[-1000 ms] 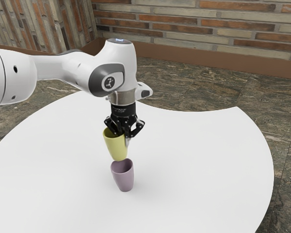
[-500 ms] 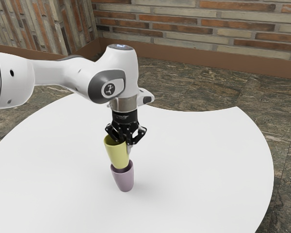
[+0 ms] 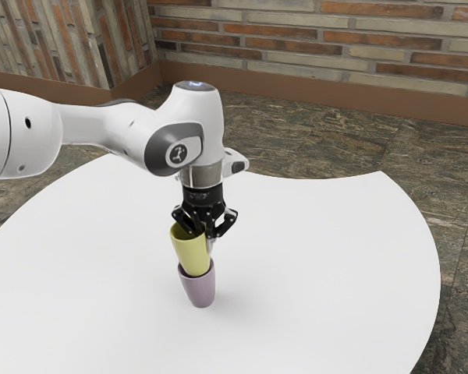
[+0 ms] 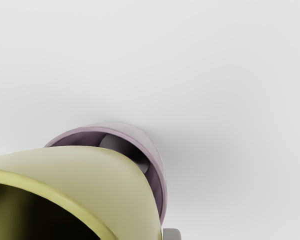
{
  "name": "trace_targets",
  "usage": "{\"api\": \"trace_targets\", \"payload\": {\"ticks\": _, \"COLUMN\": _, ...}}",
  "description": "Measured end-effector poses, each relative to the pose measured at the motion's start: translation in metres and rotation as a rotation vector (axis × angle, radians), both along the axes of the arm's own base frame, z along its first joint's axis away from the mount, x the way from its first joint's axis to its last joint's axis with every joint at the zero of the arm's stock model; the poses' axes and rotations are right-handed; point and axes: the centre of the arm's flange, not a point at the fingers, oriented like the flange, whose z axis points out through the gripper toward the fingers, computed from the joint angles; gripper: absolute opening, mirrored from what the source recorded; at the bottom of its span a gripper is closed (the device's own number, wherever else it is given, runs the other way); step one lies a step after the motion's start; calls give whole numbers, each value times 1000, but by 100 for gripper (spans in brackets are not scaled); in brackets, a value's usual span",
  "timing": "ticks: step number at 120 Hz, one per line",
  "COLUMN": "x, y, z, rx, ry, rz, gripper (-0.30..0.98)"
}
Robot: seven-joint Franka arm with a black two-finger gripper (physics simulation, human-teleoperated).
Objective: Place the right cup onto the left cup
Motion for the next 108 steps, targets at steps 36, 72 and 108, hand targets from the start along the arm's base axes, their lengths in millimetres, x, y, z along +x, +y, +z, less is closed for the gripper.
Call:
{"api": "trace_targets", "payload": {"ticks": 36, "x": 0, "y": 2, "z": -3, "rx": -4, "ry": -8, "rz": 12, "gripper": 14}}
{"api": "trace_targets", "payload": {"ticks": 72, "x": -4, "y": 5, "z": 28, "rx": -20, "ry": -50, "rz": 12, "gripper": 54}}
{"api": "trace_targets", "payload": {"ticks": 108, "x": -15, "y": 13, "z": 214, "rx": -42, "ry": -267, "rz": -223, "gripper": 64}}
